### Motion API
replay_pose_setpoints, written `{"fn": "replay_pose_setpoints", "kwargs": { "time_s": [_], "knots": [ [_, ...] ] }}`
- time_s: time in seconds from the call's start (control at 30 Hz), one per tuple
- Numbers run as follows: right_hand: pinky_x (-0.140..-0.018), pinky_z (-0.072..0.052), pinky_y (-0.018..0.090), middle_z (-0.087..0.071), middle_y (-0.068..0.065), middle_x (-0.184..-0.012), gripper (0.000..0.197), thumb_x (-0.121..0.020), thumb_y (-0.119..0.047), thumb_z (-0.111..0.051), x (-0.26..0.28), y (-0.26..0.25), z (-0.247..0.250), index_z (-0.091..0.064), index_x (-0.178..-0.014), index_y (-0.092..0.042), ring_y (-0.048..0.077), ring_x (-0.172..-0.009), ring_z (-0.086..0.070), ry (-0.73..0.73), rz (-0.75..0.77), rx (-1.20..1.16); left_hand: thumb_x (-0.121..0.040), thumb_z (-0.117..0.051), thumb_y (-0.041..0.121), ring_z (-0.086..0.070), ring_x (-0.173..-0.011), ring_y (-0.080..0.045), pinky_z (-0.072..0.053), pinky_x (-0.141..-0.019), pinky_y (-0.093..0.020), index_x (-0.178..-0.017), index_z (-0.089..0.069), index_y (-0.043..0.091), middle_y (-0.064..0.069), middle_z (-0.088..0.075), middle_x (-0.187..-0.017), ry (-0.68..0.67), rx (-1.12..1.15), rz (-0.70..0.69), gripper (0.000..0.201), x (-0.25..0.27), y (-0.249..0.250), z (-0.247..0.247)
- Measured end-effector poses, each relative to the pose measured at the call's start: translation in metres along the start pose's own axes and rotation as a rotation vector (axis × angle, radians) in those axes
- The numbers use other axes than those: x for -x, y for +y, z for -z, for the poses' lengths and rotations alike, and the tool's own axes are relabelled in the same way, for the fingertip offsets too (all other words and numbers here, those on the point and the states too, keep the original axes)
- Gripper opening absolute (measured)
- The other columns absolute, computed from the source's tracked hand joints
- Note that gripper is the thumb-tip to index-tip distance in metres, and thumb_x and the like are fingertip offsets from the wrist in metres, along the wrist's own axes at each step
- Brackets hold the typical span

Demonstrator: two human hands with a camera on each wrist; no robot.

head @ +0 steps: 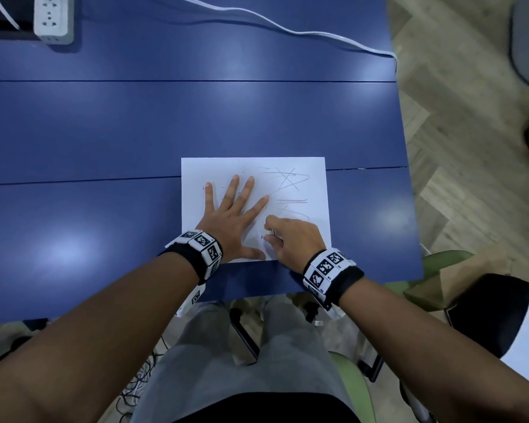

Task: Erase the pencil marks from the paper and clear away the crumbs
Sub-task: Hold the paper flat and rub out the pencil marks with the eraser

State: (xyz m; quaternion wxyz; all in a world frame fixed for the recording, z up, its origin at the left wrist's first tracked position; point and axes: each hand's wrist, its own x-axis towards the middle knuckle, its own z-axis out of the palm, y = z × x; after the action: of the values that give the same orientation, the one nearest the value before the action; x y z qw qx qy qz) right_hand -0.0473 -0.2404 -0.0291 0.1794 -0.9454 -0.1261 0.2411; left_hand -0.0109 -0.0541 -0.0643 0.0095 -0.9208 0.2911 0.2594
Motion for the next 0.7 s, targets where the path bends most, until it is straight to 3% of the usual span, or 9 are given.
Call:
{"fn": "replay_pose_setpoints", "kwargs": {
  "time_s": [0.17,0.33,0.5,0.7],
  "knots": [
    [-0.071,-0.051,0.036,-0.070,0.001,-0.094,0.017,-0.095,-0.030,-0.054,-0.015,0.011,0.009,-0.053,-0.109,-0.021,0.028,-0.085,-0.063,0.149,-0.110,-0.053,-0.067,-0.030,0.101,0.037,-0.145,-0.037,0.016,-0.109,-0.075,-0.154,0.027,0.035,-0.007,0.044,-0.157,0.003,0.007,-0.001,0.123,-0.001,0.000,-0.001],
    [-0.070,-0.050,0.036,-0.068,0.000,-0.091,0.018,-0.094,-0.032,-0.051,0.001,-0.002,-0.002,-0.052,-0.108,-0.020,0.028,-0.083,-0.062,0.016,0.007,-0.029,-0.067,-0.028,0.100,0.037,-0.145,-0.038,0.013,-0.110,-0.076,-0.155,0.027,0.033,-0.009,0.044,-0.157,0.001,-0.005,-0.007,0.123,0.000,0.000,-0.002],
    [-0.071,-0.051,0.036,-0.070,0.001,-0.094,0.020,-0.094,-0.031,-0.054,-0.012,0.004,0.000,-0.055,-0.112,-0.021,0.028,-0.086,-0.063,0.150,-0.112,-0.086,-0.067,-0.031,0.099,0.036,-0.146,-0.037,0.015,-0.110,-0.076,-0.155,0.026,0.035,-0.008,0.042,-0.158,-0.001,0.009,-0.005,0.122,0.000,0.001,0.000],
    [-0.064,-0.045,0.034,-0.066,0.002,-0.088,0.016,-0.094,-0.032,-0.051,0.002,-0.008,-0.007,-0.053,-0.105,-0.019,0.029,-0.081,-0.062,0.017,0.029,-0.053,-0.067,-0.023,0.099,0.033,-0.147,-0.039,0.010,-0.110,-0.078,-0.157,0.022,0.031,-0.011,0.040,-0.159,0.019,-0.027,-0.001,0.121,-0.001,-0.001,-0.005]
  ]
}}
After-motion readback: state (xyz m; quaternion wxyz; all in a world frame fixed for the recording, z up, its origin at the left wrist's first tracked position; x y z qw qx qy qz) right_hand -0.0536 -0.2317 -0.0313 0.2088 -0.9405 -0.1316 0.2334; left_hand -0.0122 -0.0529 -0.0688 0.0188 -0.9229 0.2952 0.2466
